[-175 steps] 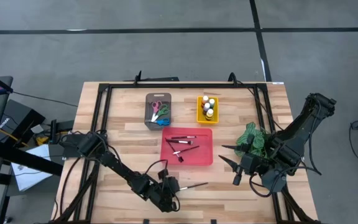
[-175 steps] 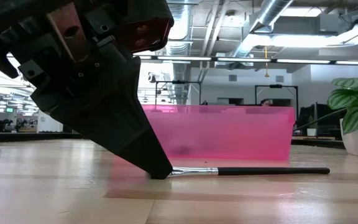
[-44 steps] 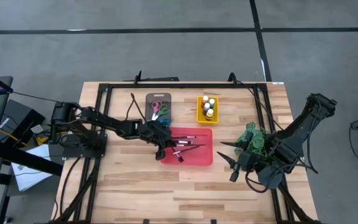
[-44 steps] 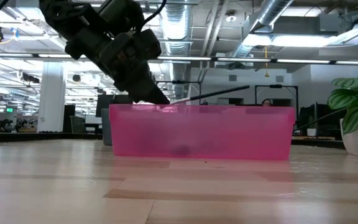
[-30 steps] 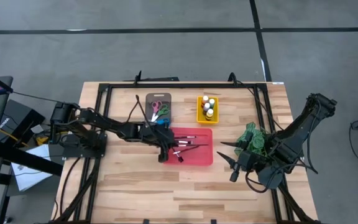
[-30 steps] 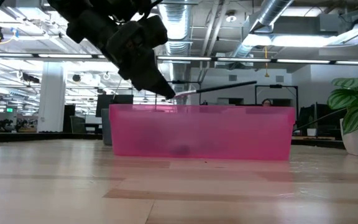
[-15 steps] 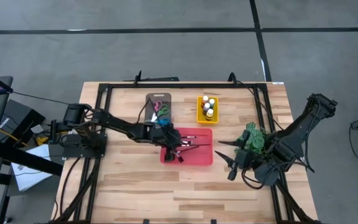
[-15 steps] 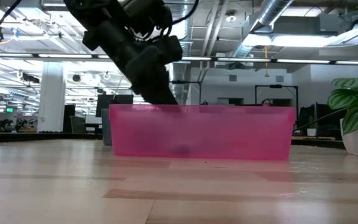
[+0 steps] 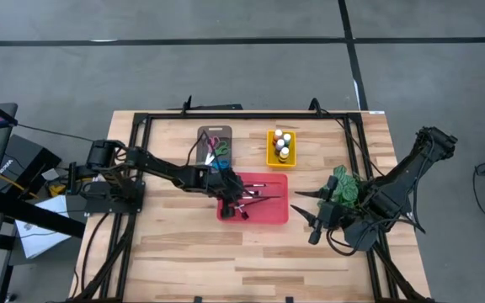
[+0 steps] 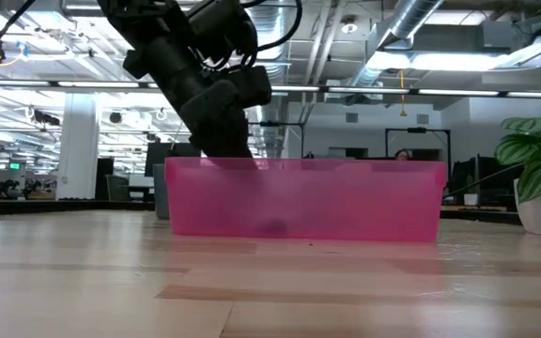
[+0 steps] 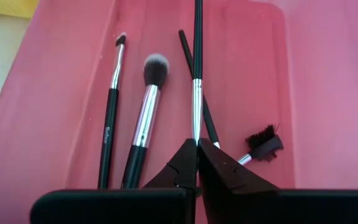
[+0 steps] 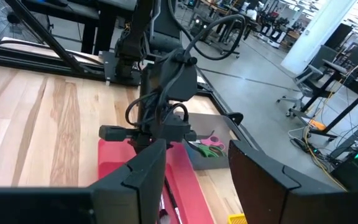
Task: Pick & Place Paint Supplies
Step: Put the black makeup brush into the red bin
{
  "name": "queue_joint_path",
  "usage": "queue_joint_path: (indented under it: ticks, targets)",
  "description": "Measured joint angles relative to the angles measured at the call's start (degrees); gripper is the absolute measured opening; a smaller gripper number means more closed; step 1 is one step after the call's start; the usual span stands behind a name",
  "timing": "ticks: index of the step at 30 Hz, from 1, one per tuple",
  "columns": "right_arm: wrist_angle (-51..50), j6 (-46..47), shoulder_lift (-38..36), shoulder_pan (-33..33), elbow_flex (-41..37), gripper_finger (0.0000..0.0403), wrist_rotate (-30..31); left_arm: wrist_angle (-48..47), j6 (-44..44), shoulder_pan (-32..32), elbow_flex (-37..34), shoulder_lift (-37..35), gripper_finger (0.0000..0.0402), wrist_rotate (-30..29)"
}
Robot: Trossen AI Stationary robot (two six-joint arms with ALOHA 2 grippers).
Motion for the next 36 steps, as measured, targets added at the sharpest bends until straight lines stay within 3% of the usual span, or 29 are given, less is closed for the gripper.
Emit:
queue_joint_path:
  ticks: [36]
  targets:
    - [0.0,0.0,0.0,0.0,0.0,0.017,0.0,-5.0,-1.9,0.1,0.0,-0.1,0.0,3.2]
